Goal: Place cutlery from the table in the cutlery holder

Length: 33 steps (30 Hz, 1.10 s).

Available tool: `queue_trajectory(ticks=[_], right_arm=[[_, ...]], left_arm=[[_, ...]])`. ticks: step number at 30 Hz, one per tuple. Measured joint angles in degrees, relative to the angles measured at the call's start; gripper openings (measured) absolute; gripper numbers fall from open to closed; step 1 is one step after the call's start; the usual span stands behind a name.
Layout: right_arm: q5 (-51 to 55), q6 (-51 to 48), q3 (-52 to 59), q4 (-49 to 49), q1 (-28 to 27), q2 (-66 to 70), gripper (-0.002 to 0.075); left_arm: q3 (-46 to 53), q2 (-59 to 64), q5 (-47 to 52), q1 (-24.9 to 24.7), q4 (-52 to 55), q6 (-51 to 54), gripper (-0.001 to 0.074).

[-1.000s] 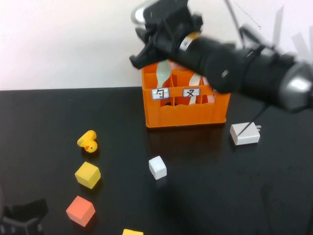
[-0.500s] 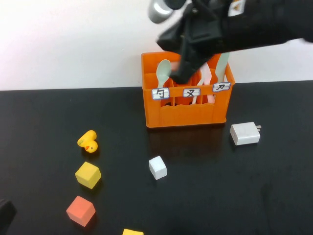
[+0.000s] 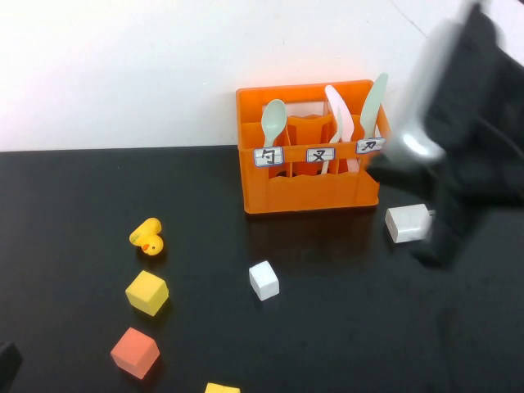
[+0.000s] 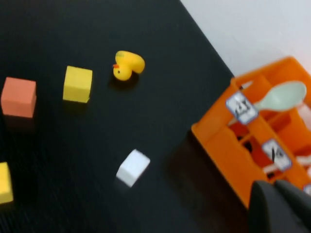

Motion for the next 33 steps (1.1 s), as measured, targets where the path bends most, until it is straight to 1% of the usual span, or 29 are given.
queue_trajectory(ticks=[3,8,14,19,27,33], right_arm=[[-3.7,1.3,7.7,0.0,0.0,-5.2,-0.0002],[-7.0,2.2,17.8,0.0,0.0,-13.8,-0.0002],[-9.4,3.4,26.7,0.0,0.0,-22.7,-0.0002],[-11.5,3.9,32.1,0.0,0.0,-30.1,-0.0002],[-11.8,3.9,38.6,0.1,0.0,-41.6,-0.0002],[-12.0,4.2,42.9,0.0,0.0,-47.4,-0.0002]], left_arm=[[1.2,0.0,-1.9,0.0,0.4,0.0,-0.0001],[1.7,0.0,-3.3,0.0,1.0,0.0,-0.0001],[1.7,0.0,-3.7,0.0,1.1,0.0,-0.0001],[1.7,0.0,-3.7,0.0,1.2,0.0,-0.0001],[1.8,0.0,-3.7,0.0,1.4,0.4,-0.0001],[1.8,0.0,-3.7,0.0,1.8,0.7,-0.0001]])
